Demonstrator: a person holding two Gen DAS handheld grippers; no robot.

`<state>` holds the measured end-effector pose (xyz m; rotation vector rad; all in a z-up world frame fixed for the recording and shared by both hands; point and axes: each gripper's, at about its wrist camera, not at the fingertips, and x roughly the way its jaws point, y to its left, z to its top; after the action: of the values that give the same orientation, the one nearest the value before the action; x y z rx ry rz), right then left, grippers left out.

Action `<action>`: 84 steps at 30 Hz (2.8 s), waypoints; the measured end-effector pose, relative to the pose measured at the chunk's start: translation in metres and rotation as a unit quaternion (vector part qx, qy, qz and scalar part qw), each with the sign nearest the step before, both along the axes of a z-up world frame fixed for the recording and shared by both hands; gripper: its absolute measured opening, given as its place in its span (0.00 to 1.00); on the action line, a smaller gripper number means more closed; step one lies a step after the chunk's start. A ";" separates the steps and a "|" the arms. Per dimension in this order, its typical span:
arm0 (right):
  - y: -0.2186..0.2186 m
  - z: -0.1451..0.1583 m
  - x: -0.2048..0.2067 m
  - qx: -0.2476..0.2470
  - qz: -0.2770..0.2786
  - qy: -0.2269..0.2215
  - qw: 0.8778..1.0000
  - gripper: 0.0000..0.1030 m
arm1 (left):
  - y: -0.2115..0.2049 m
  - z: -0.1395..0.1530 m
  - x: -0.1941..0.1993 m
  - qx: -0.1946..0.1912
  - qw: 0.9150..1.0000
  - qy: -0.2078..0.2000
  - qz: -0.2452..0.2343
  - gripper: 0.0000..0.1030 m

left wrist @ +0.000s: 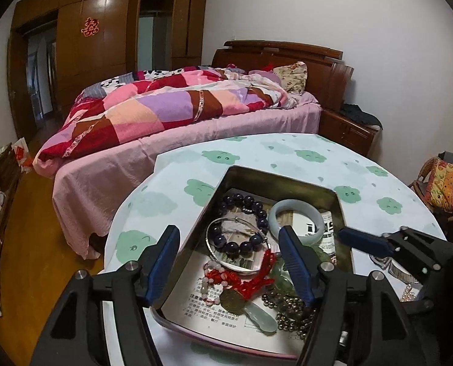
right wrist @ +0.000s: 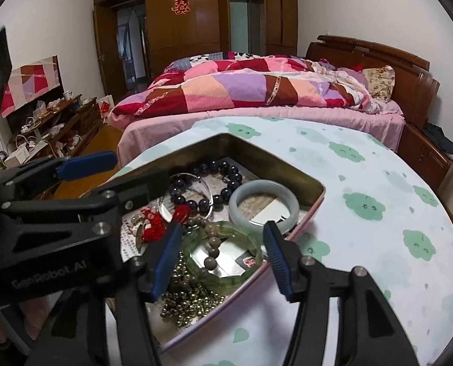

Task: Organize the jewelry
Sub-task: 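Open both tools to release the items in the tin, then move the right tool back to the table and grasp the silver wristwatch, then grasp the pearl necklace with the left tool while the right tool holds the watch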

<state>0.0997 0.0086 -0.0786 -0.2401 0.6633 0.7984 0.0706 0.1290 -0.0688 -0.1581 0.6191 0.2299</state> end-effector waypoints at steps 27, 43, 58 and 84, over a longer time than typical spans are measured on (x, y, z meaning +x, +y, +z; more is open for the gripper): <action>-0.060 0.004 0.010 0.005 -0.057 0.005 0.998 0.73 | -0.037 0.002 -0.007 0.019 0.999 0.004 -0.035 0.69; -0.137 -0.013 0.027 -0.020 -0.129 0.046 0.990 0.75 | -0.088 0.002 -0.011 0.039 0.995 0.008 -0.086 0.69; -0.099 -0.021 0.052 -0.077 -0.093 0.083 0.989 0.75 | -0.091 0.005 0.005 0.046 0.996 0.011 -0.076 0.69; -0.167 -0.019 0.032 -0.065 -0.156 0.071 0.983 0.37 | -0.156 -0.004 -0.009 0.058 0.982 0.025 -0.177 0.69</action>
<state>0.1321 -0.1583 -0.0971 -0.1934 0.8651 0.4745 0.0613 -0.0274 -0.0723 0.0714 0.6699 -0.0746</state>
